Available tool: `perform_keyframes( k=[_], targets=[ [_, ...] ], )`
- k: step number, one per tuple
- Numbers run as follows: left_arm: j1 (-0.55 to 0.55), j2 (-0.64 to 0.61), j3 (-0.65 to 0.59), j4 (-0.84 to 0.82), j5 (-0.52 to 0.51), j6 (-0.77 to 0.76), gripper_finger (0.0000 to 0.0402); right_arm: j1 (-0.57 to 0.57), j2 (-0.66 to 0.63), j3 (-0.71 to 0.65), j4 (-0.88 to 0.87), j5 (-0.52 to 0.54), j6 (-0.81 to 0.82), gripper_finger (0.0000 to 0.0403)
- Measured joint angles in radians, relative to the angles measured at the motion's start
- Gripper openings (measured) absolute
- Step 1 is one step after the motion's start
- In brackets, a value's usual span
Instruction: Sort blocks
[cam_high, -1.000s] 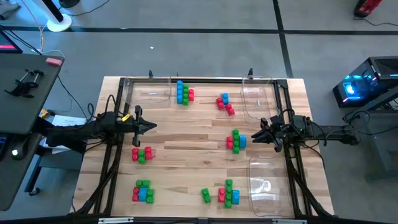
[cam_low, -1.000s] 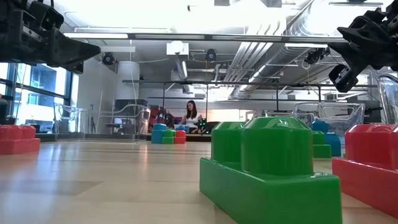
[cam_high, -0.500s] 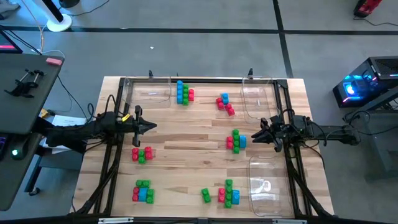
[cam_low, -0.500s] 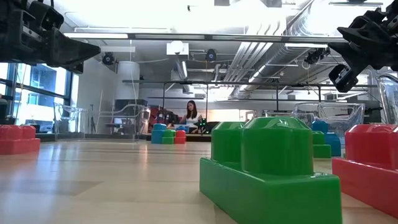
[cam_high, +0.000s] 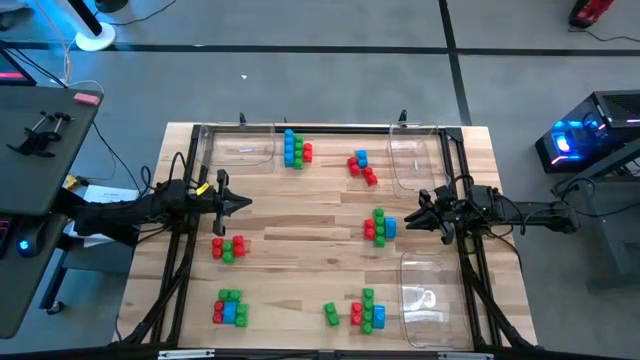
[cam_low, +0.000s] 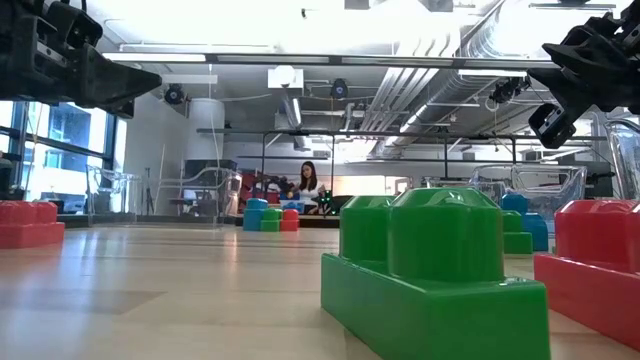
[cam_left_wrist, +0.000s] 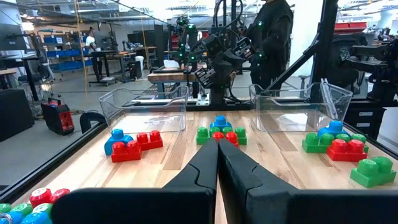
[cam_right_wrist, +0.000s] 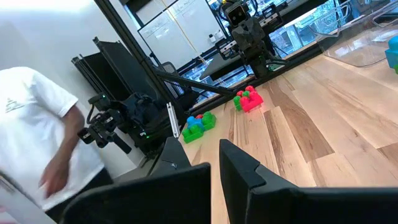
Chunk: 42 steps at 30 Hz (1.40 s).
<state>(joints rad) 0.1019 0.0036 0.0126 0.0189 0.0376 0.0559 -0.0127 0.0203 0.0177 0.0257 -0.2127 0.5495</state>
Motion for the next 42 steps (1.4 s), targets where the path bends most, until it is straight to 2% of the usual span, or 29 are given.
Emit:
perform_keyframes(
  k=[23,24,26,30,31,32,33,35,38,40,42],
  targets=[
    [0.000,0.000,0.000,0.000,0.000,0.000,0.0001,0.000,0.000,0.000,0.000,0.006,-0.001,0.0000],
    [0.000,0.000,0.000,0.000,0.000,0.000,0.0001,0.001,0.000,0.000,0.005,0.034,-0.007,0.0000],
    [0.000,0.000,0.000,0.000,0.000,0.000,0.0001,0.000,0.000,0.000,0.078,0.162,0.061,0.0000],
    [0.000,0.000,0.000,0.000,0.000,0.000,0.0001,0.000,0.000,0.001,0.376,0.622,0.440,0.0000],
    [0.000,0.000,0.000,0.000,0.000,0.000,0.0001,0.000,0.001,0.001,0.425,0.723,0.491,0.0000],
    [0.000,0.000,0.000,0.000,0.000,0.000,0.0001,-0.001,0.006,0.001,0.474,0.794,0.503,0.0000],
    [0.000,0.000,0.000,0.000,0.000,0.000,0.0001,-0.007,0.017,0.001,0.528,0.814,0.484,0.0000],
    [0.000,0.000,0.000,0.000,0.000,0.000,0.0001,-0.014,0.046,0.013,0.612,0.728,0.451,0.0000],
    [0.000,0.000,0.000,0.000,0.000,0.000,0.0001,-0.007,0.130,0.101,0.642,0.495,0.439,0.0000],
    [0.000,0.000,0.000,0.000,0.000,0.000,0.0001,0.006,0.206,0.196,0.603,0.365,0.404,0.0000],
    [0.000,0.000,0.000,0.000,0.000,0.000,0.0001,0.018,0.283,0.306,0.484,0.256,0.339,0.0000]
  ],
)
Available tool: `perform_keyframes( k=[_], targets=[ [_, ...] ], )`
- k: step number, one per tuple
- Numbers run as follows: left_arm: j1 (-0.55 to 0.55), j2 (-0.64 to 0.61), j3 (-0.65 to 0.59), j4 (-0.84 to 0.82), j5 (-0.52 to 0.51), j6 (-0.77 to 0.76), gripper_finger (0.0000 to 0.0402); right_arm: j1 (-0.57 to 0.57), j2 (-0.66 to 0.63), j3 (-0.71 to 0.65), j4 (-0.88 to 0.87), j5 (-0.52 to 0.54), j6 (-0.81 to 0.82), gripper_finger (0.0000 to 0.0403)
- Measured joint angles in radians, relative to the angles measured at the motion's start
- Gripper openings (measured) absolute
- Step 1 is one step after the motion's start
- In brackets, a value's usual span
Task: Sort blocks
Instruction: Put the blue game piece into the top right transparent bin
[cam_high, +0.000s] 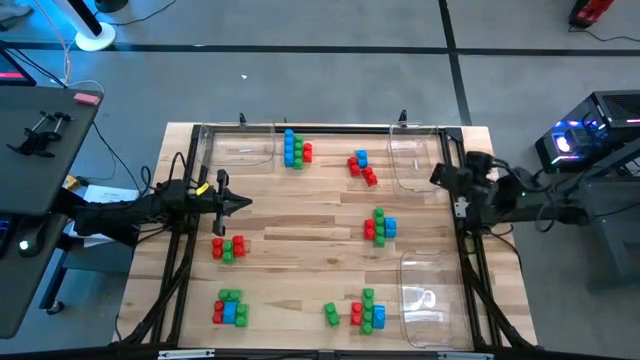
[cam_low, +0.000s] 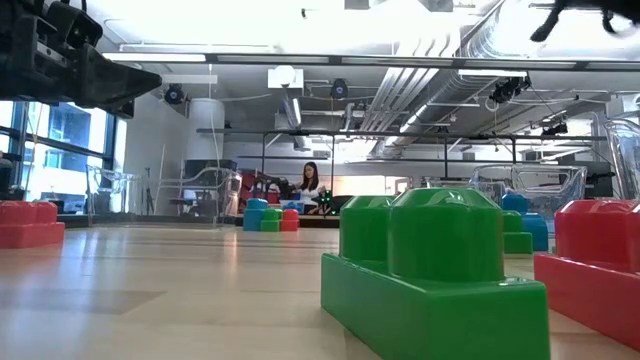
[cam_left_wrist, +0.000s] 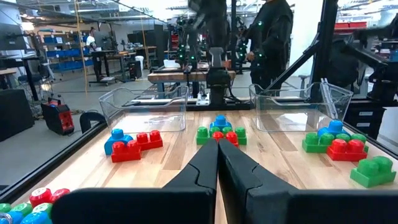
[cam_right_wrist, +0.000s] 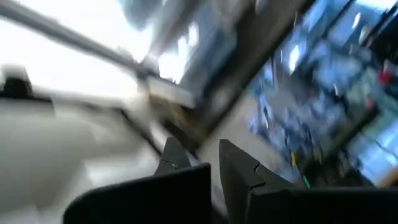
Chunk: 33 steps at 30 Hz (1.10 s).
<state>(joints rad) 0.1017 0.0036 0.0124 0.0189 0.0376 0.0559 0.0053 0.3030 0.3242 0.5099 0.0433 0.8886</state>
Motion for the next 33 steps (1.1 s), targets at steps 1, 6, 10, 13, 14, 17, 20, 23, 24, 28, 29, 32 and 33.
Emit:
perform_keyframes(
  k=[1,6,10,13,14,17,20,23,24,28,29,32,33],
  targets=[
    [0.000,0.000,0.000,0.000,0.000,0.000,0.0001,0.004,0.037,0.062,-0.095,-0.045,-0.030,0.0000],
    [0.000,0.000,0.000,0.000,0.000,0.000,0.0001,0.028,0.244,0.359,-0.686,-0.108,-0.057,0.0000],
    [0.000,0.000,0.000,0.001,0.000,0.000,0.0001,0.070,0.433,0.531,-0.989,-0.109,0.051,0.0000],
    [0.000,0.000,0.000,0.010,0.000,-0.018,0.0001,0.106,0.564,0.628,-1.178,-0.115,0.166,0.0000],
    [0.000,0.000,0.000,0.018,0.000,-0.029,0.0001,0.116,0.605,0.654,-1.233,-0.120,0.206,0.0000],
    [-0.001,0.001,0.000,0.081,0.017,-0.152,0.0001,0.138,0.716,0.711,-1.345,-0.131,0.286,0.0000],
    [-0.007,0.001,0.000,0.234,0.032,-0.374,0.0001,0.142,0.801,0.740,-1.347,-0.131,0.299,0.0000],
    [-0.006,0.004,0.000,0.413,-0.039,-0.576,0.0001,0.122,0.874,0.756,-1.330,-0.132,0.284,0.0000],
    [-0.006,0.004,0.000,0.482,-0.068,-0.627,0.0001,0.112,0.892,0.762,-1.326,-0.137,0.284,0.0000],
    [-0.006,0.004,0.000,0.632,-0.151,-0.707,0.0001,0.073,0.934,0.784,-1.321,-0.208,0.278,0.0000],
    [-0.006,0.003,0.000,0.660,-0.153,-0.709,0.0001,0.066,0.936,0.785,-1.322,-0.222,0.270,0.0000],
    [-0.006,0.006,0.001,0.696,-0.184,-0.705,0.0001,0.052,0.936,0.786,-1.373,-0.229,0.259,0.0000],
    [-0.004,0.012,0.001,0.696,-0.224,-0.712,0.0001,0.046,0.936,0.786,-1.404,-0.230,0.259,0.0000]
  ],
)
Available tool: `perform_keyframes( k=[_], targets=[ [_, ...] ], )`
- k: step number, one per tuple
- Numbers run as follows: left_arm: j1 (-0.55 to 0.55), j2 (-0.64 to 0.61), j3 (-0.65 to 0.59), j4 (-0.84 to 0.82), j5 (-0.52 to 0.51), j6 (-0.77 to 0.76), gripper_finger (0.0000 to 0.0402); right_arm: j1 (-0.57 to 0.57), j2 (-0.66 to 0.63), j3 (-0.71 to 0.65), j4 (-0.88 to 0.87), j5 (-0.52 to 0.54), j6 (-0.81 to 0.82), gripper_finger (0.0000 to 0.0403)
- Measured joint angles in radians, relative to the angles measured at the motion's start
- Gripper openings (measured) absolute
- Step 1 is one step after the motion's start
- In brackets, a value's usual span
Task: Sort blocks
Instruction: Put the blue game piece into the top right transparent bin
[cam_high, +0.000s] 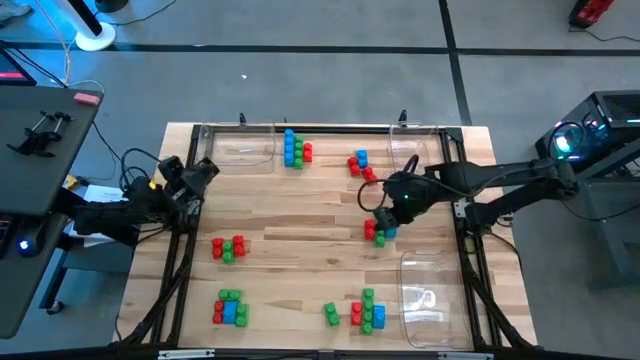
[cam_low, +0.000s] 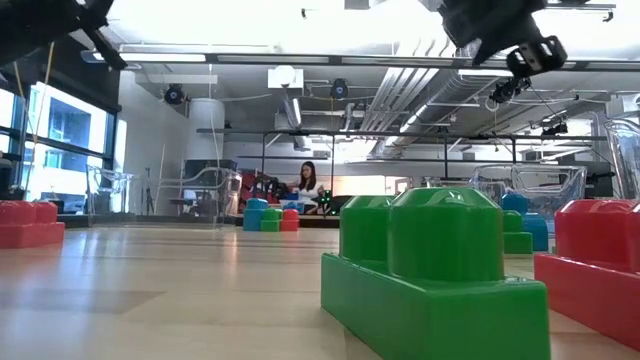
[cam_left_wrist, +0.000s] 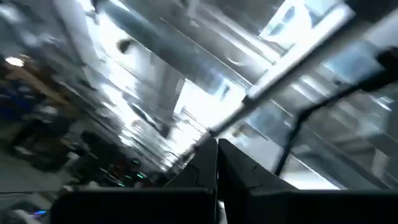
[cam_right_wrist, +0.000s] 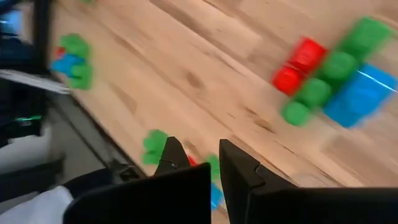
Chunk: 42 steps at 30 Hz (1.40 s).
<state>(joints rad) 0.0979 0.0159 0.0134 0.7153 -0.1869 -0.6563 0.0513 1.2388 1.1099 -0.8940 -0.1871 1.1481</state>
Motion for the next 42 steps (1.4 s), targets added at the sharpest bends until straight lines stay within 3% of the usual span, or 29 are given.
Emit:
perform_keyframes(
  k=[2,5,10,15,19,26,34,42],
  targets=[
    [0.001,0.028,0.017,-0.049,-0.059,-0.056,0.0001,-0.007,0.000,0.000,-0.072,-0.004,-0.002,0.0004],
    [0.000,0.129,0.085,-0.194,-0.020,-0.067,0.0010,-0.008,0.000,0.000,-0.127,-0.008,-0.047,0.0026],
    [0.007,0.395,0.278,-0.363,0.033,0.020,0.0060,-0.008,0.007,0.000,-0.167,0.032,-0.108,0.0110],
    [0.053,0.579,0.562,-0.858,0.093,0.030,0.0137,-0.008,0.079,0.000,-0.233,0.106,-0.125,0.0197],
    [0.075,0.677,0.748,-1.136,0.097,0.086,0.0190,-0.016,0.186,0.000,-0.235,0.170,-0.158,0.0228],
    [0.076,0.729,0.836,-1.158,0.097,0.147,0.0222,-0.032,0.310,-0.006,-0.332,0.219,-0.133,0.0232],
    [0.076,0.732,0.836,-1.168,0.097,0.118,0.0223,-0.086,0.277,-0.134,-0.200,0.187,-0.055,0.0231],
    [0.077,0.743,0.836,-1.170,0.091,0.118,0.0223,-0.104,0.280,-0.143,-0.145,0.197,0.004,0.0231]
  ],
)
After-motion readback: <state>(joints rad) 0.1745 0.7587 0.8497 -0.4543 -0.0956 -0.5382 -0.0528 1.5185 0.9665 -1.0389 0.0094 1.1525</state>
